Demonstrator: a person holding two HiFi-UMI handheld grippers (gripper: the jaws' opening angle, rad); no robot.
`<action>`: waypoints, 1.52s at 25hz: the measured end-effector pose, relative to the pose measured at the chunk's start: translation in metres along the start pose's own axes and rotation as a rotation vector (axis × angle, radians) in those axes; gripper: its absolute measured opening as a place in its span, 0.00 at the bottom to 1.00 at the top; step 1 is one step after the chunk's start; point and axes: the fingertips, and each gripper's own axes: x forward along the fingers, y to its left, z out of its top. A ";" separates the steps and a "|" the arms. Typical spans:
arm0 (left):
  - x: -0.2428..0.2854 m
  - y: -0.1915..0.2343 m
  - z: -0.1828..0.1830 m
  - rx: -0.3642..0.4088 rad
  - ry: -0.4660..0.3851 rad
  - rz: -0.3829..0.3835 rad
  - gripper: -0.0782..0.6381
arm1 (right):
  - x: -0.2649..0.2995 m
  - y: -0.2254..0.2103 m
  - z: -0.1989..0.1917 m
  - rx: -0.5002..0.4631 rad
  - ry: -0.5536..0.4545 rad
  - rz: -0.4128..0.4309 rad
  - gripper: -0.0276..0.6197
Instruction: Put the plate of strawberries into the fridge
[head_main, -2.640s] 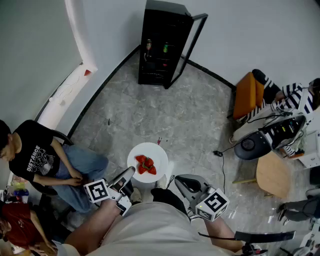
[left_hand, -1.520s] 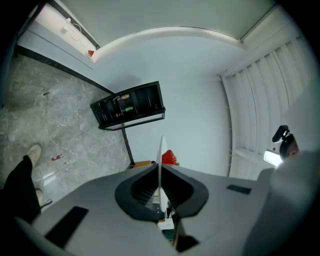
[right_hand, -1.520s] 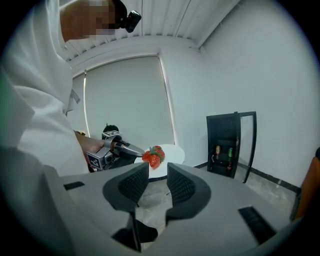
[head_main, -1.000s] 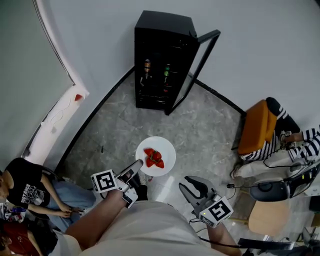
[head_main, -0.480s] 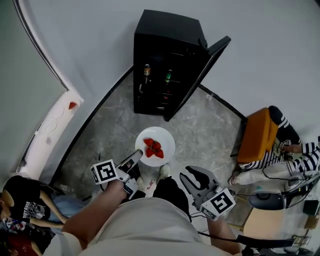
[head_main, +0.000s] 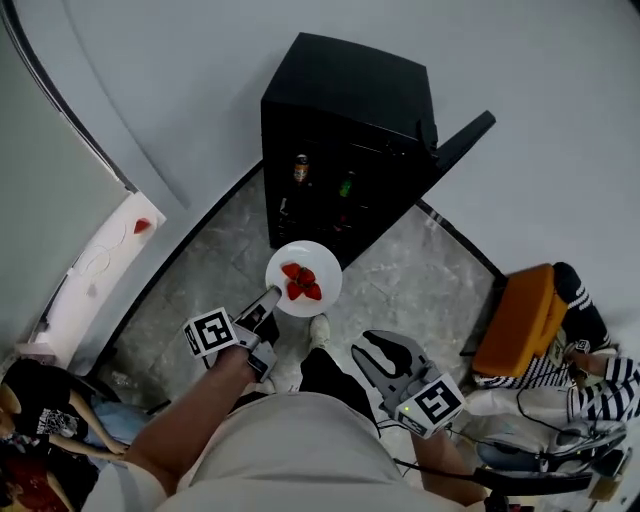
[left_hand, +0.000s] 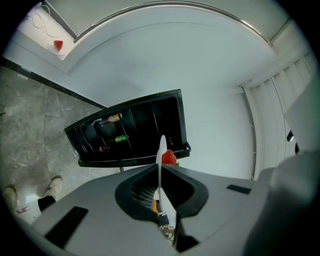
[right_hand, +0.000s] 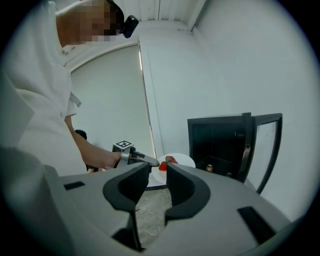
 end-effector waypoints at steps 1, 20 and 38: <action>0.019 0.003 0.008 -0.007 -0.017 0.003 0.14 | 0.004 -0.017 0.003 -0.004 0.005 0.012 0.23; 0.288 0.129 0.123 -0.138 -0.258 0.144 0.14 | -0.007 -0.225 -0.025 0.124 0.144 0.024 0.23; 0.372 0.197 0.170 -0.091 -0.283 0.292 0.14 | -0.006 -0.275 -0.051 0.199 0.212 -0.026 0.23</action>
